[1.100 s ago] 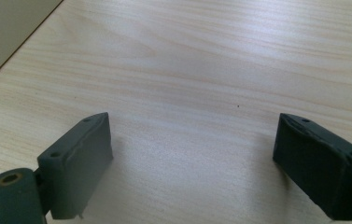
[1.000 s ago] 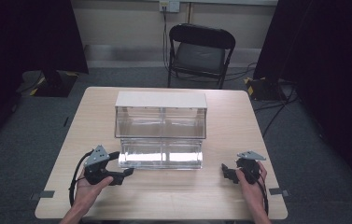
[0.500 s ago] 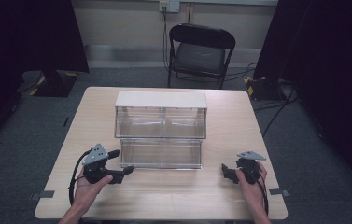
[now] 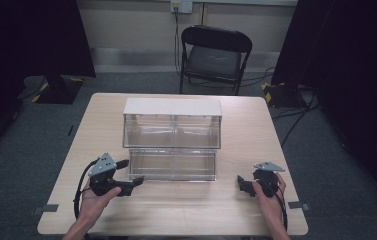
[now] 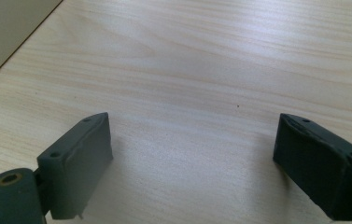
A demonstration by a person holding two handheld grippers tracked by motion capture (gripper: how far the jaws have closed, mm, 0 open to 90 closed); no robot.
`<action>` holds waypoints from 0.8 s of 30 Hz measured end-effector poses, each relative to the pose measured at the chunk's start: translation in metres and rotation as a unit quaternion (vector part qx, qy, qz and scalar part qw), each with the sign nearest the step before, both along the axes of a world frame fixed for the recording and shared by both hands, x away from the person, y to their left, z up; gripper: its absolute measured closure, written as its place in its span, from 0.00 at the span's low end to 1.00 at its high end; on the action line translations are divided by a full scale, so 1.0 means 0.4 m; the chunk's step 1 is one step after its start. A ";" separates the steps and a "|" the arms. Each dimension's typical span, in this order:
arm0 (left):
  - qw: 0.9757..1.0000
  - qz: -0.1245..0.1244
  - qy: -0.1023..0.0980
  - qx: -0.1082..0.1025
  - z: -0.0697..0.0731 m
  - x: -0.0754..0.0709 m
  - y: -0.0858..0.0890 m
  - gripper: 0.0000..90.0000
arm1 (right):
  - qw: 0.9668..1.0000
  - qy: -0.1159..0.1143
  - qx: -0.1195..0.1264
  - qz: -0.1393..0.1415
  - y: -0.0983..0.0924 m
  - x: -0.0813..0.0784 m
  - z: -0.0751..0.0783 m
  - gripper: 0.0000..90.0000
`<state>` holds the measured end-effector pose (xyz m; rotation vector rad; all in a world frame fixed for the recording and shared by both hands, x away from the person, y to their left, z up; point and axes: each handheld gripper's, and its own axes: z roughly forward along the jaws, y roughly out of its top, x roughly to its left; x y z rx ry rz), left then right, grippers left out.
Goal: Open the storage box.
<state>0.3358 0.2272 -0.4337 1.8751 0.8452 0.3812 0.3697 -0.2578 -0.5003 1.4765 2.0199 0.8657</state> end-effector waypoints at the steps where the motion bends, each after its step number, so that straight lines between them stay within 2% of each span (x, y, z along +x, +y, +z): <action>1: 1.000 0.001 0.000 0.000 0.001 0.000 -0.001 0.17 | 1.000 0.000 0.000 0.000 0.000 0.000 0.000 0.12; 7: 1.000 0.000 0.002 -0.003 0.003 -0.001 -0.001 0.17 | 1.000 0.000 0.000 0.000 0.000 0.000 0.000 0.12; 11: 1.000 -0.003 -0.003 0.001 0.005 0.001 0.001 0.17 | 1.000 0.000 0.000 0.000 0.000 0.000 0.000 0.12; 14: 1.000 -0.004 0.000 -0.006 0.005 0.001 -0.003 0.17 | 1.000 0.000 0.000 0.000 0.000 0.000 0.000 0.12; 16: 1.000 -0.005 -0.004 0.002 0.008 0.000 -0.002 0.17 | 1.000 0.000 0.000 0.000 0.000 0.000 0.000 0.12; 21: 1.000 -0.009 -0.005 0.005 0.008 0.001 -0.003 0.17 | 1.000 0.000 0.000 0.000 0.000 0.000 0.000 0.12; 24: 1.000 -0.006 -0.005 -0.001 0.009 0.000 -0.004 0.17 | 1.000 0.000 0.000 0.000 0.000 0.000 0.000 0.12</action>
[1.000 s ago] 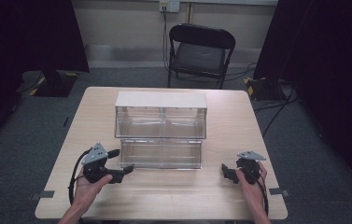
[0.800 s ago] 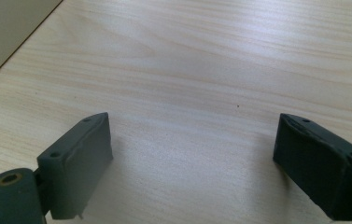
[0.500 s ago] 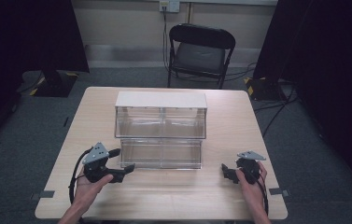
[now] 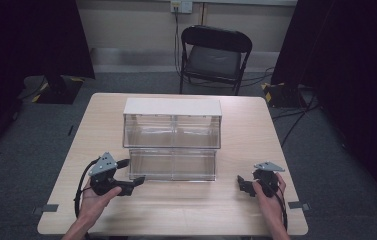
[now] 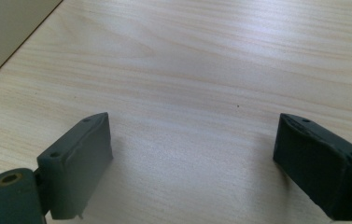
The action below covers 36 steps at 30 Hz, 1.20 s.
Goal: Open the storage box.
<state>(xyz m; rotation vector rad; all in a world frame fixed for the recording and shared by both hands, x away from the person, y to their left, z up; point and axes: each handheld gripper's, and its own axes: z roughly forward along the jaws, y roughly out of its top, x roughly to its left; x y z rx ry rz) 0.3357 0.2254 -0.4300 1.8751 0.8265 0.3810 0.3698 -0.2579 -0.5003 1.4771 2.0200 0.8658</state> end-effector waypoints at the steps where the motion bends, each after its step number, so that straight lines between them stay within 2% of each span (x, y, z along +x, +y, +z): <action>1: 1.000 0.000 0.000 0.001 0.000 0.000 0.000 0.17 | 1.000 0.000 0.000 0.000 0.000 0.000 0.000 0.12; 11: 1.000 0.003 -0.008 -0.002 0.015 0.002 0.001 0.17 | 1.000 0.000 0.000 0.000 0.000 0.000 0.000 0.12; 21: 1.000 0.005 -0.001 -0.010 0.018 0.003 0.002 0.17 | 1.000 0.000 0.000 0.000 0.000 0.000 0.000 0.12; 26: 1.000 0.010 -0.007 -0.007 0.018 0.001 0.005 0.17 | 1.000 0.000 0.000 -0.001 0.000 0.000 0.000 0.12; 31: 1.000 0.015 -0.015 -0.015 0.024 -0.001 0.011 0.17 | 1.000 0.000 0.000 0.000 0.000 0.000 0.000 0.12; 36: 1.000 0.015 -0.017 -0.010 0.029 0.000 0.012 0.17 | 1.000 0.000 0.000 0.000 0.000 0.000 0.000 0.12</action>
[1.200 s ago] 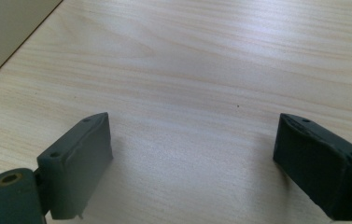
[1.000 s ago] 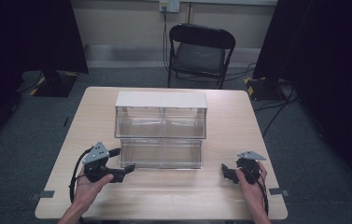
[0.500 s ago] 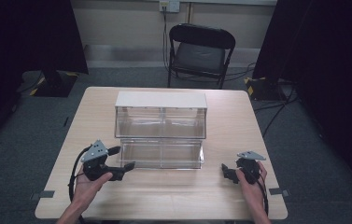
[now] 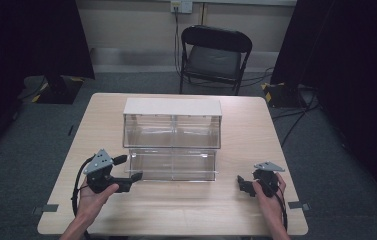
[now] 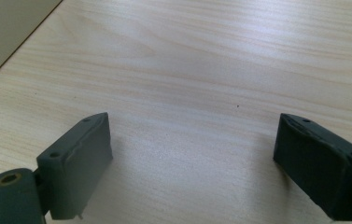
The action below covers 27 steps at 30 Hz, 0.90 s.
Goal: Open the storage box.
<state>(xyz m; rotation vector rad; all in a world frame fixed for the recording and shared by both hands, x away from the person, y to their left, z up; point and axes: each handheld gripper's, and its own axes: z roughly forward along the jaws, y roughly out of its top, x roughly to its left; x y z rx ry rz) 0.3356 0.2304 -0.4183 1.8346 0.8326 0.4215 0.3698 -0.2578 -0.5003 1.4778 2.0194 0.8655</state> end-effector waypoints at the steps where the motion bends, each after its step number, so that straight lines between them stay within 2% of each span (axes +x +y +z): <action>1: 1.000 0.000 -0.001 0.001 0.001 0.000 -0.001 0.17 | 1.000 0.000 0.000 0.000 0.000 0.000 0.000 0.12; 4: 1.000 -0.001 -0.004 0.001 0.005 0.000 0.000 0.17 | 1.000 0.000 0.000 0.000 0.000 0.000 0.000 0.12; 7: 1.000 -0.003 0.004 -0.015 0.006 0.001 0.003 0.17 | 1.000 0.000 0.000 -0.001 0.000 0.000 0.000 0.12; 11: 1.000 -0.002 0.002 -0.002 0.006 0.001 0.002 0.17 | 1.000 0.000 0.000 0.000 0.000 0.000 0.000 0.12; 16: 1.000 -0.001 -0.001 -0.002 0.007 0.003 0.002 0.17 | 1.000 0.000 0.000 0.000 0.000 0.000 0.000 0.12; 18: 1.000 0.001 0.000 0.004 0.010 0.005 0.001 0.17 | 1.000 0.000 0.000 -0.001 0.000 0.000 0.000 0.12; 21: 1.000 0.003 -0.005 -0.004 0.015 0.009 0.002 0.17 | 1.000 0.001 0.000 -0.001 0.000 0.000 0.000 0.11; 27: 1.000 0.002 -0.003 -0.002 0.021 0.015 0.002 0.17 | 1.000 0.001 -0.001 -0.001 0.000 0.000 0.000 0.11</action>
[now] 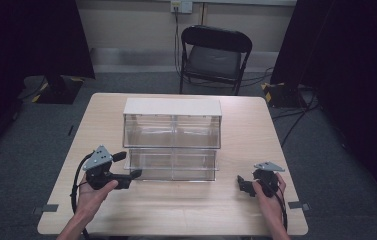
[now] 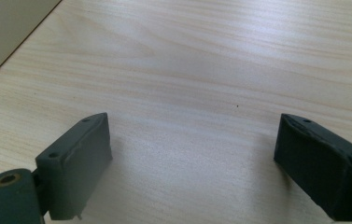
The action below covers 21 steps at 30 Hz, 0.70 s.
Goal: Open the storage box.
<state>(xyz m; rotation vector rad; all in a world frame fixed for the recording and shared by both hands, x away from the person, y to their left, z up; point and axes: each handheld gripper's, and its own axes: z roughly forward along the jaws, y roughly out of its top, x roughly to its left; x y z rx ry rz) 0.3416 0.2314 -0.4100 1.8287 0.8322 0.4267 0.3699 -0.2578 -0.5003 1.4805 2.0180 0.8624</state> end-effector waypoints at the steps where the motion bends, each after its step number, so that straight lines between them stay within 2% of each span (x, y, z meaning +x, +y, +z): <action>1: 1.000 -0.001 0.000 0.000 0.001 0.001 0.001 0.17 | 1.000 0.000 0.000 0.000 0.000 0.000 0.000 0.11; 4: 1.000 0.000 0.001 -0.003 0.004 0.003 0.002 0.17 | 1.000 0.000 0.000 0.000 0.000 0.000 0.000 0.11; 8: 1.000 -0.001 -0.001 0.004 0.006 0.004 -0.001 0.17 | 1.000 0.000 0.000 0.000 0.000 0.000 0.000 0.11; 15: 1.000 -0.002 -0.002 -0.008 0.008 0.007 -0.007 0.17 | 1.000 0.000 0.000 0.000 0.000 0.000 0.000 0.11; 21: 1.000 -0.002 -0.001 -0.008 0.009 0.007 -0.009 0.17 | 1.000 0.000 0.000 0.000 0.000 0.000 0.000 0.11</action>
